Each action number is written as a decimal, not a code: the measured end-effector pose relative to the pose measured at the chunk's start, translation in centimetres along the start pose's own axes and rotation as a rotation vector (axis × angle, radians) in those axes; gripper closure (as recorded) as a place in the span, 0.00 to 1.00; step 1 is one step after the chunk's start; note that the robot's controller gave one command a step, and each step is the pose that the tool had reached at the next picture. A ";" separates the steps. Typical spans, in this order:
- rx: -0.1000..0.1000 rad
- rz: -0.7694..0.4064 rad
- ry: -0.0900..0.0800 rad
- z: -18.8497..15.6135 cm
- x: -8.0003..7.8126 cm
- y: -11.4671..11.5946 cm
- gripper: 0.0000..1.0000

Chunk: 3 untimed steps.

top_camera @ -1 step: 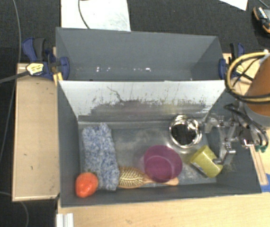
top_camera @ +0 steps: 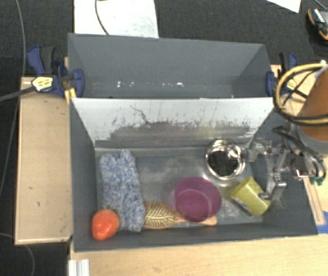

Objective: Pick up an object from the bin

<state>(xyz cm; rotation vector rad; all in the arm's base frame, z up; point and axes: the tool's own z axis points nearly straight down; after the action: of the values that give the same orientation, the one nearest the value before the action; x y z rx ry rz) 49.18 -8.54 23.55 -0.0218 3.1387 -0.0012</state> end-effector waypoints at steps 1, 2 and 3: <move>-0.003 0.002 0.012 -1.4 -0.3 -0.2 0.00; -0.003 -0.278 0.005 -5.0 -0.7 -0.7 0.00; 0.000 -0.132 -0.006 3.4 0.6 -0.7 0.00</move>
Offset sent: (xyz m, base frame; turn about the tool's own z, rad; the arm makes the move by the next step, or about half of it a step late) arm 0.0057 -0.0067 0.0491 -0.2788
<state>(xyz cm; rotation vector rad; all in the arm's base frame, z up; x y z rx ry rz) 48.64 -9.21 20.12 -0.2284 3.1250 -0.0020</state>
